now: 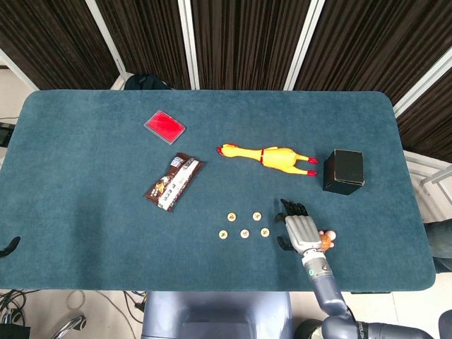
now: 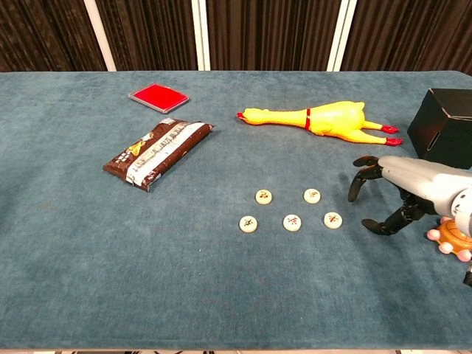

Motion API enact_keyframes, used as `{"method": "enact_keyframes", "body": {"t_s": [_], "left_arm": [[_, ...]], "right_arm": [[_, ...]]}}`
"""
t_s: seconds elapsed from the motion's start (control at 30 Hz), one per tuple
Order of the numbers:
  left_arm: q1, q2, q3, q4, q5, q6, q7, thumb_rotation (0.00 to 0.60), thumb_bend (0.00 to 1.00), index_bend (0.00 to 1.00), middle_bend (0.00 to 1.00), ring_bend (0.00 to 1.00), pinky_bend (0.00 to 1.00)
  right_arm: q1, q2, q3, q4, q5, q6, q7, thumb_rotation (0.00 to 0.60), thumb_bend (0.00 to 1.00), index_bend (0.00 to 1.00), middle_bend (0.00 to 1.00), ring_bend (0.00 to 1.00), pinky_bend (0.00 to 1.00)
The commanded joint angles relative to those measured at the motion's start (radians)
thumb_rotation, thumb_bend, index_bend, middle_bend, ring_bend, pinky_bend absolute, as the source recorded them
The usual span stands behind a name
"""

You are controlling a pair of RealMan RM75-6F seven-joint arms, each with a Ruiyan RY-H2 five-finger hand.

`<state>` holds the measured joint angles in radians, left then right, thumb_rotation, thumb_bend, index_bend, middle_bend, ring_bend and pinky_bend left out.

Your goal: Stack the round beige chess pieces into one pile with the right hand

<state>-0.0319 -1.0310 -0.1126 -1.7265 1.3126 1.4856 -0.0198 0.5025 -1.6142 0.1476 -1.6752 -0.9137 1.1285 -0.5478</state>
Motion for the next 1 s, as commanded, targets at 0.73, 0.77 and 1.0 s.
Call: {"method": "enact_keyframes", "body": {"t_s": [0.73,0.77,1.0], "left_arm": [[-0.001,0.0,-0.004,0.003,-0.007,0.0,0.004,0.6,0.19,0.1,0.0,0.0,0.09],[-0.001,0.0,-0.004,0.003,-0.008,0.0,0.003,0.6,0.19,0.1,0.0,0.0,0.09],[-0.002,-0.001,-0.004,0.005,-0.009,-0.002,0.004,0.6,0.19,0.1,0.0,0.0,0.09]], "right_arm": [[0.028,-0.107,-0.008,0.062,-0.002,0.024,-0.011,0.6,0.43,0.44,0.0,0.0,0.0],[0.028,-0.109,-0.009,0.064,-0.002,0.025,-0.011,0.6,0.43,0.44,0.0,0.0,0.0],[0.032,-0.122,-0.005,0.08,0.002,0.027,-0.013,0.6,0.43,0.45,0.0,0.0,0.0]]}}
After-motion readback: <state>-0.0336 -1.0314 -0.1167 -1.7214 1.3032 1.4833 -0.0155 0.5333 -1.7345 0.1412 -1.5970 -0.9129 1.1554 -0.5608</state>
